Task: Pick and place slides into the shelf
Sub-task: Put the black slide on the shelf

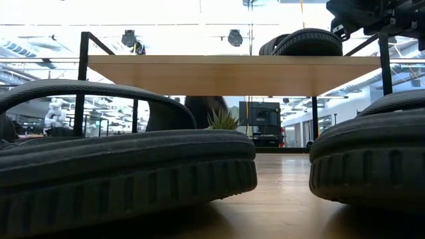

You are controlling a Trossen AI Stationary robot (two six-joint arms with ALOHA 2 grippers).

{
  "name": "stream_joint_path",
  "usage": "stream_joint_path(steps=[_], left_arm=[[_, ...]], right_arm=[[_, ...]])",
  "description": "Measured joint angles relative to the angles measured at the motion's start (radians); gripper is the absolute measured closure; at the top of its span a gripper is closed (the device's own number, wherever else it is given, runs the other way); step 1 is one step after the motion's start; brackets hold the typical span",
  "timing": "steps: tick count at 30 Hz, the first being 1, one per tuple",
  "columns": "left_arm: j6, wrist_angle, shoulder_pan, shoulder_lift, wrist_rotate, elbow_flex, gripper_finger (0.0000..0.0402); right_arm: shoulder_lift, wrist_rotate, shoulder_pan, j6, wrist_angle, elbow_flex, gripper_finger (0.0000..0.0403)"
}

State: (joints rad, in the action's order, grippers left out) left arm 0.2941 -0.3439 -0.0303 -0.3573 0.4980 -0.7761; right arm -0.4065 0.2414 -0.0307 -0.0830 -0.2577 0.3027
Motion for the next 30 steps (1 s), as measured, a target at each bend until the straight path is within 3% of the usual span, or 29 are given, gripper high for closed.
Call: stream_joint_path(steps=[7,14,23,30], left_arm=[[-0.206,-0.458,0.0,-0.241,-0.009,-0.251,0.0401],[-0.36,-0.815,0.013,-0.411,-0.216,-0.384,0.04],[-0.478,-1.013,0.048,-0.461,-0.629,-0.279,0.0401],[-0.557,-0.984,0.049,-0.421,-0.758,-0.143,0.0401]], right_arm=[[0.0,0.001,0.0,0.0,0.0,0.0,0.0403],[0.0,0.001,0.0,0.0,0.0,0.0,0.0403],[-0.002,0.046,0.0,-0.007,0.001,0.0,0.0403],[-0.002,0.078,0.0,-0.017,0.001,0.0,0.0403]])
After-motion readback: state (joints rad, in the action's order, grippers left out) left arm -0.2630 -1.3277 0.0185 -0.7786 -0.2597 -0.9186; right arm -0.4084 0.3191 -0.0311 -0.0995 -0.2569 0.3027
